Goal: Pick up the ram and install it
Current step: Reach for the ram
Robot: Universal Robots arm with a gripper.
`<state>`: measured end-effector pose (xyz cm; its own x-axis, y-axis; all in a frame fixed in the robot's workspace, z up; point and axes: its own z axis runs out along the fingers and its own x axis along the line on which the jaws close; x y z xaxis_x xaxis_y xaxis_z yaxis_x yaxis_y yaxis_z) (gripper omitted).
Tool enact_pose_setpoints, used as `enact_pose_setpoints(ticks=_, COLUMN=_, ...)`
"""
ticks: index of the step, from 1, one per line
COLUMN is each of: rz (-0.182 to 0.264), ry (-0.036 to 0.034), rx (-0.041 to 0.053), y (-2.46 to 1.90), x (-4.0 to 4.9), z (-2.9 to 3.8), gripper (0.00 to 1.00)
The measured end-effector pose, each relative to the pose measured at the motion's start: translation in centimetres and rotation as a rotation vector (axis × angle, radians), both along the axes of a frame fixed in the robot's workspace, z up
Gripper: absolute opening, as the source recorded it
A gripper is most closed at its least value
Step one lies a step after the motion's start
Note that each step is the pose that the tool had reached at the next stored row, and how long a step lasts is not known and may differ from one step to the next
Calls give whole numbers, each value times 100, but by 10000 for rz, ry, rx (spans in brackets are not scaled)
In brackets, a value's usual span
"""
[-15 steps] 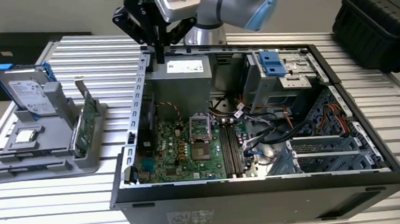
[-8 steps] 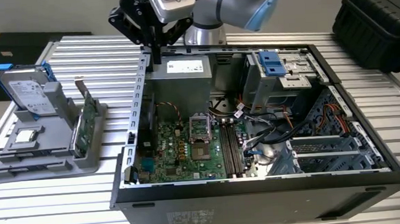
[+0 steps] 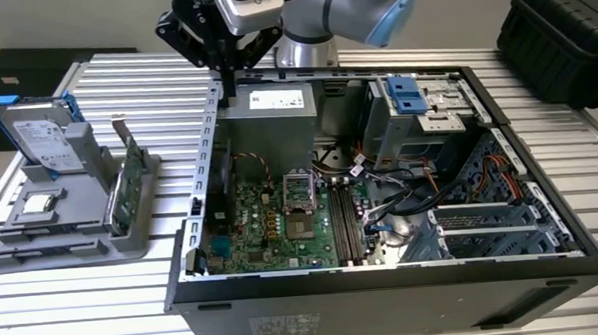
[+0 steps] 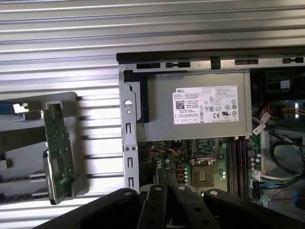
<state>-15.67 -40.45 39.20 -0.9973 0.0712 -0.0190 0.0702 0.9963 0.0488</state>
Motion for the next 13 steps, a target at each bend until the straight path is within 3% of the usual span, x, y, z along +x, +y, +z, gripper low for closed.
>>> enact_pose_setpoints(ticks=13, rz=0, ry=0, rx=0, y=-9, x=-109, z=-7, gripper=0)
